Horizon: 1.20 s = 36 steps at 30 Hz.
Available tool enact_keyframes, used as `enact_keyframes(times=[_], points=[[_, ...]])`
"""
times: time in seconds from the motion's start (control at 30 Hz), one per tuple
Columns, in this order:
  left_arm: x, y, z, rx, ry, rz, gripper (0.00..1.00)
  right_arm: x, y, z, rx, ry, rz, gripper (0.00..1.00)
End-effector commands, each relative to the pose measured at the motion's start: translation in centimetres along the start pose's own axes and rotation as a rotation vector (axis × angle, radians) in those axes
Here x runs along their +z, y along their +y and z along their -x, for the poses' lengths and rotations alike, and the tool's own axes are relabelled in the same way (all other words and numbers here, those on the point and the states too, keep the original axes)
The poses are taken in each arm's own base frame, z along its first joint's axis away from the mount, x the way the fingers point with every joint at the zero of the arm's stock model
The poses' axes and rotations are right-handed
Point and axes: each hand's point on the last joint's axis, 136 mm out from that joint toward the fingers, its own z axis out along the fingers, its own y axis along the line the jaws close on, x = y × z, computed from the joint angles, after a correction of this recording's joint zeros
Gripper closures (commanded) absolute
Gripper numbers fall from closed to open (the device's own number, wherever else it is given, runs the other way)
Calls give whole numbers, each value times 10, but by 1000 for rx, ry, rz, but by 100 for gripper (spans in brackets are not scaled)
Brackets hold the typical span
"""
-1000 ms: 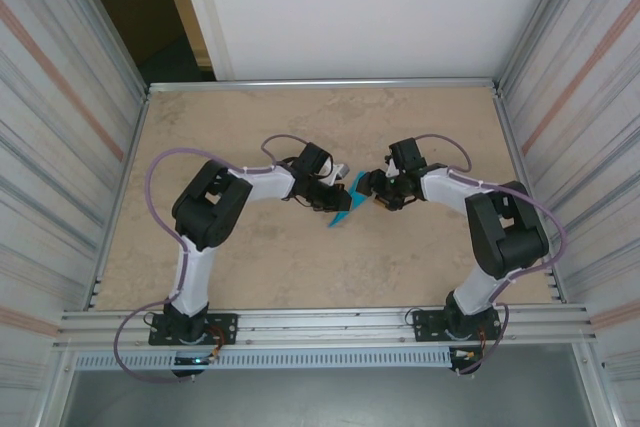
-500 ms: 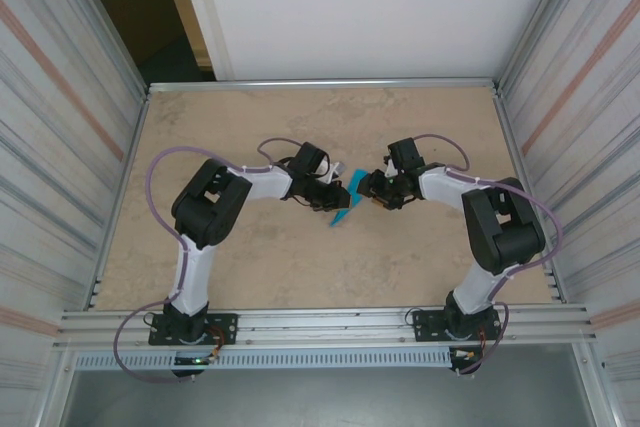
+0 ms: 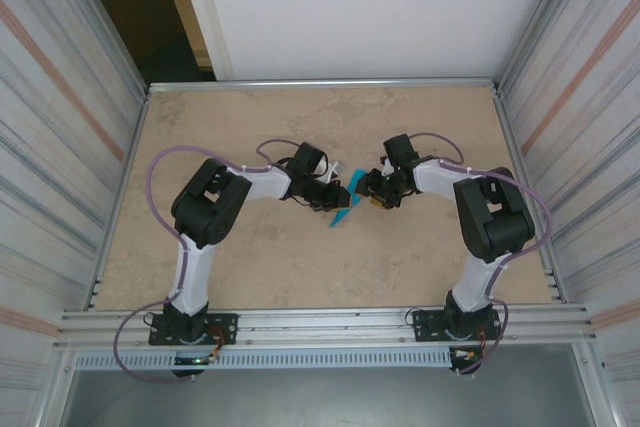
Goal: Fold a paper plane with a square sheet of paper (pick it up from the middle)
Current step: Fold the wing for the fifth time at the center of the table.
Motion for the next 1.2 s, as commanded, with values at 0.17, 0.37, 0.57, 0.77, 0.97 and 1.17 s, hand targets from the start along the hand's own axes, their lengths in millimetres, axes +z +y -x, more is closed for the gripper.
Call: enact_keyframes(times=[0.17,0.37,0.57,0.77,0.97,1.17], points=[[-15,-3,-6,4,-4,20,77,22,-24,-2,0,25,-132,47],[-26,-13,-6,32,-18,22,73,22,-29,-2,8,27,-156,46],[-35,-11,-11,52,-22,64,72,24,-30,-2,13,32,-161,46],[-40,-4,-21,74,-3,130,65,25,-32,-3,19,37,-167,45],[-37,1,-30,87,27,179,65,28,-35,-4,29,49,-180,45],[-33,2,-34,101,52,196,65,30,-38,-5,39,57,-196,45]])
